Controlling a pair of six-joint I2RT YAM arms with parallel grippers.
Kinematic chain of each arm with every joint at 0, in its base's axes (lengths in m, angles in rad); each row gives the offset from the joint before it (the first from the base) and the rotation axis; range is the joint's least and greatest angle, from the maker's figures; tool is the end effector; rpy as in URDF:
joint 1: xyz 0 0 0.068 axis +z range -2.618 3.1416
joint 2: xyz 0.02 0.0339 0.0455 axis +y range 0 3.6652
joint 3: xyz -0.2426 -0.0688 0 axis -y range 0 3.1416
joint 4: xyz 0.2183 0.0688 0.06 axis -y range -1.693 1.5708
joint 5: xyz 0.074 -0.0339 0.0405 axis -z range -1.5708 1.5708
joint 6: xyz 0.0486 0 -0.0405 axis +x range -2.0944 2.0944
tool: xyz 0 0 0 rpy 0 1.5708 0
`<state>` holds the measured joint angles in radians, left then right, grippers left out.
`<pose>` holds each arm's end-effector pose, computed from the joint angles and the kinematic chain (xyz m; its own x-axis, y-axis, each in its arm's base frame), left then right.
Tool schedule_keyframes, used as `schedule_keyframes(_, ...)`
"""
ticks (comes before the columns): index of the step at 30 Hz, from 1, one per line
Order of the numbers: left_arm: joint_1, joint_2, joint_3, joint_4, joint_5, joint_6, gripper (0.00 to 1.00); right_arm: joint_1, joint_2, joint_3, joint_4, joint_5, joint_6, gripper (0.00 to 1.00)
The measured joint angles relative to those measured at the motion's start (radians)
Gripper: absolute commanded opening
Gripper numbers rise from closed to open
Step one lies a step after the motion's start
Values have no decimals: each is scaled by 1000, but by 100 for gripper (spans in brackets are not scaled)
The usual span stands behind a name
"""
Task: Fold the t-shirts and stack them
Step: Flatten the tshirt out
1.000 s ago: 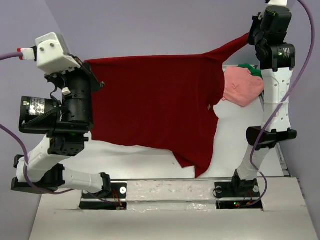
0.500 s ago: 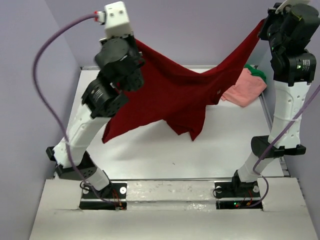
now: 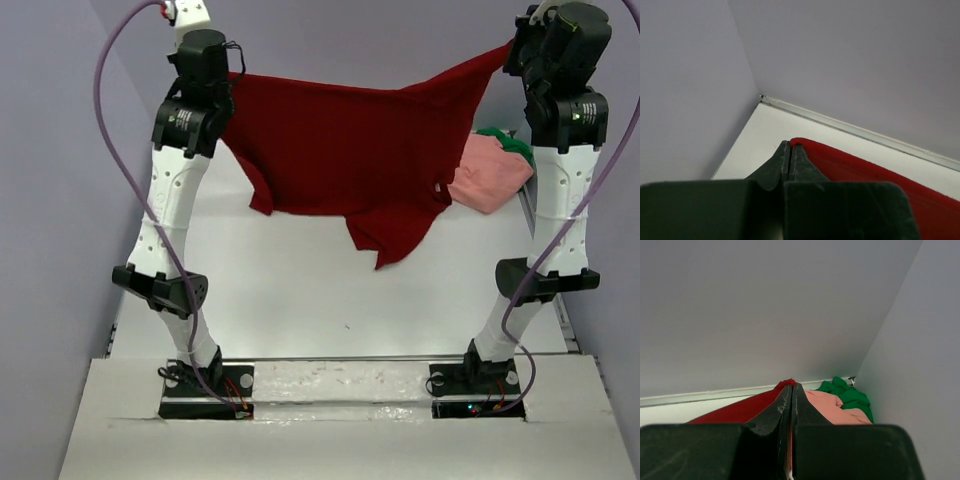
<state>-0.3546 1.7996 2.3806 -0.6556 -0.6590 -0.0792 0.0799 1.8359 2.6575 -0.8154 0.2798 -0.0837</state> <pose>0.3261 -0.0890 0.5114 -0.0461 -0.0496 -0.9977 -0.3027 0.9525 -0.0334 0.3091 0.0113 0.5491 -0.0104 -0.0814 -0.9966 0.1984 0.9767 -0.0819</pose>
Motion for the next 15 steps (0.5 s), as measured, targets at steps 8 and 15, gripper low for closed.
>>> schedule_keyframes(8,-76,-295,-88,34,-13,8,0,0,-201,-93,19,17,-29,0)
schedule_keyframes(15,-379,-454,-87,38,-228,59,0,92,-509,-151,70,76,-57,0)
